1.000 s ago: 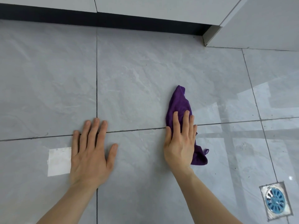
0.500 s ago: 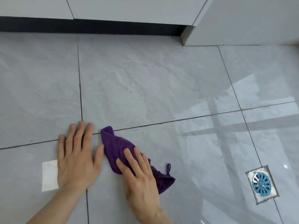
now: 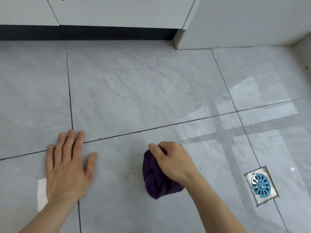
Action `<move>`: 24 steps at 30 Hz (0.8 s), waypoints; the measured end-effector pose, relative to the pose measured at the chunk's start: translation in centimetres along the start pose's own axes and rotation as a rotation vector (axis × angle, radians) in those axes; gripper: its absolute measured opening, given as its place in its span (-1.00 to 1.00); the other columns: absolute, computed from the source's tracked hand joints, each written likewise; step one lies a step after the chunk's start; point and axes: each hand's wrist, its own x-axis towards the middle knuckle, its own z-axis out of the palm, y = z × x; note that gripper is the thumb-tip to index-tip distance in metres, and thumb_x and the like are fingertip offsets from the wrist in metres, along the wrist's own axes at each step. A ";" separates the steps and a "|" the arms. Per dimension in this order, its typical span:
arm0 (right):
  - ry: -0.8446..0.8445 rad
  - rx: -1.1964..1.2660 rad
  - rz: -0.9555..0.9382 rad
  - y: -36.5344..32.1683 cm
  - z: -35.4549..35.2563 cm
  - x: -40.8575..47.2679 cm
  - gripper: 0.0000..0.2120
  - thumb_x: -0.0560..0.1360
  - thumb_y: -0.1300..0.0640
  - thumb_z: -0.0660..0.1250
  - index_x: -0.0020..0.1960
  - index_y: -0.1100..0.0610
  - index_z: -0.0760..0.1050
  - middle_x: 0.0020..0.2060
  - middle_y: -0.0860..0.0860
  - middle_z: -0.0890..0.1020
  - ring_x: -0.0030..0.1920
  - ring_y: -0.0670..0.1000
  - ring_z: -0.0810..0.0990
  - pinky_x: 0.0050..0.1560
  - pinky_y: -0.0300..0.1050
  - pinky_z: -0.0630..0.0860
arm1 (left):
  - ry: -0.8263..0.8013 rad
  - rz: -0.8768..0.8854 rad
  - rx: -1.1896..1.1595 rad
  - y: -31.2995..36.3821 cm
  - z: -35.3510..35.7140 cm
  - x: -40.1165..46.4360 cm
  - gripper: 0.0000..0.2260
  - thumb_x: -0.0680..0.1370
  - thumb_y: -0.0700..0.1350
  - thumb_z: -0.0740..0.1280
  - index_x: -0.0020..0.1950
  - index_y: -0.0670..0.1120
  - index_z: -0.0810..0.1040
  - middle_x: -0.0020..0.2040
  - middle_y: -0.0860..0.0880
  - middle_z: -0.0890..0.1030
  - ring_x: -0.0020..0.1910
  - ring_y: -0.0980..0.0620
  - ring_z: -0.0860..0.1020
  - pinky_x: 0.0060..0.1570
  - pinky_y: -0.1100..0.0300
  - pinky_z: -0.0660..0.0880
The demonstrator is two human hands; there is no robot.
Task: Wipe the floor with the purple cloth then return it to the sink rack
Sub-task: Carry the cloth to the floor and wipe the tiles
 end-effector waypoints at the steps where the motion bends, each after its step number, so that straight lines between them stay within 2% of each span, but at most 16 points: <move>1: 0.100 0.011 0.026 0.6 -0.1 0.6 -0.63 0.54 -0.33 0.22 -0.09 -0.04 0.53 -0.26 -0.16 0.60 -0.18 0.00 0.59 -0.11 -0.01 0.57 | 0.002 0.002 0.002 -0.1 0.0 0.0 -0.34 0.62 0.22 0.02 0.67 -0.06 0.16 0.68 -0.10 0.19 0.69 -0.09 0.06 0.65 -0.15 -0.04; 2: 0.232 0.051 0.043 1.1 -0.1 1.1 -0.63 0.52 -0.33 0.27 0.13 -0.09 0.50 -0.07 -0.16 0.60 -0.05 -0.04 0.60 -0.02 -0.07 0.55 | 0.002 0.003 0.004 -0.1 0.1 0.1 -0.34 0.62 0.22 0.02 0.67 -0.05 0.15 0.69 -0.10 0.19 0.69 -0.09 0.06 0.65 -0.15 -0.04; 3: 0.357 0.111 0.037 1.5 0.0 1.4 -0.53 0.51 -0.32 0.32 0.29 -0.09 0.41 0.12 -0.15 0.55 0.10 -0.06 0.57 0.10 -0.08 0.52 | -0.001 0.002 0.006 -0.1 0.1 0.1 -0.34 0.62 0.22 0.02 0.67 -0.05 0.15 0.69 -0.10 0.19 0.69 -0.09 0.06 0.65 -0.15 -0.04; 5: 0.532 0.114 -0.043 2.2 0.9 1.4 -0.38 0.49 -0.31 0.36 0.42 -0.06 0.30 0.33 -0.12 0.41 0.35 -0.04 0.42 0.33 0.03 0.45 | -0.009 -0.004 0.015 0.0 0.2 0.2 -0.33 0.62 0.23 0.01 0.68 -0.05 0.14 0.69 -0.09 0.18 0.70 -0.08 0.04 0.65 -0.14 -0.05; 7: 0.525 -0.118 -0.101 2.9 3.2 0.6 -0.28 0.48 -0.39 0.29 0.49 -0.03 0.26 0.47 -0.01 0.32 0.53 0.11 0.24 0.51 0.26 0.24 | -0.012 0.000 0.025 -0.1 0.1 0.1 -0.33 0.63 0.23 0.01 0.68 -0.05 0.13 0.69 -0.09 0.18 0.70 -0.07 0.03 0.65 -0.13 -0.06; 9: 0.429 -0.293 -0.088 3.9 5.8 -0.3 -0.18 0.49 -0.48 0.14 0.59 -0.05 0.13 0.61 0.07 0.16 0.64 0.17 0.00 0.58 0.35 -0.05 | -0.014 0.006 0.019 -0.1 0.0 0.2 -0.33 0.63 0.23 0.00 0.69 -0.05 0.11 0.69 -0.09 0.17 0.70 -0.06 0.02 0.66 -0.12 -0.07; 11: 0.413 -0.307 -0.111 5.0 6.8 0.1 -0.22 0.54 -0.41 0.14 0.62 -0.05 0.08 0.64 0.08 0.11 0.65 0.15 -0.06 0.59 0.35 -0.13 | -0.021 0.000 0.009 0.0 -0.1 0.2 -0.34 0.64 0.23 -0.01 0.69 -0.05 0.11 0.70 -0.09 0.15 0.70 -0.06 0.00 0.66 -0.11 -0.10; 14: 0.538 -0.118 -0.183 6.2 5.5 3.0 -0.48 0.62 0.04 0.32 0.53 0.06 0.28 0.59 0.11 0.26 0.63 0.11 0.09 0.55 0.39 0.04 | -0.027 0.000 0.001 0.0 -0.1 0.2 -0.34 0.64 0.22 0.01 0.69 -0.05 0.11 0.70 -0.09 0.15 0.70 -0.06 0.00 0.66 -0.11 -0.10; 16: 0.625 0.017 -0.144 6.6 3.7 5.4 -0.57 0.65 0.17 0.26 0.50 0.06 0.30 0.59 0.09 0.26 0.62 -0.02 0.06 0.57 0.33 0.07 | -0.028 0.004 0.010 0.0 -0.2 0.2 -0.34 0.64 0.22 0.01 0.69 -0.05 0.11 0.70 -0.09 0.14 0.70 -0.06 0.00 0.66 -0.13 -0.09; 18: 0.664 0.080 -0.097 6.3 2.3 7.6 -0.58 0.68 0.13 0.19 0.53 0.04 0.26 0.61 0.09 0.22 0.64 0.00 0.02 0.60 0.27 0.00 | -0.029 0.002 0.013 -0.1 -0.1 0.2 -0.34 0.64 0.22 0.02 0.69 -0.05 0.10 0.70 -0.09 0.13 0.70 -0.06 0.00 0.66 -0.14 -0.08; 24: 0.670 -0.135 -0.057 4.4 2.7 10.8 -0.42 0.62 -0.19 0.19 0.57 0.01 0.22 0.62 0.14 0.19 0.64 0.14 0.03 0.59 0.33 -0.11 | -0.031 -0.002 0.025 0.0 0.0 0.3 -0.33 0.63 0.23 0.04 0.69 -0.04 0.09 0.71 -0.08 0.12 0.70 -0.07 -0.01 0.66 -0.13 -0.08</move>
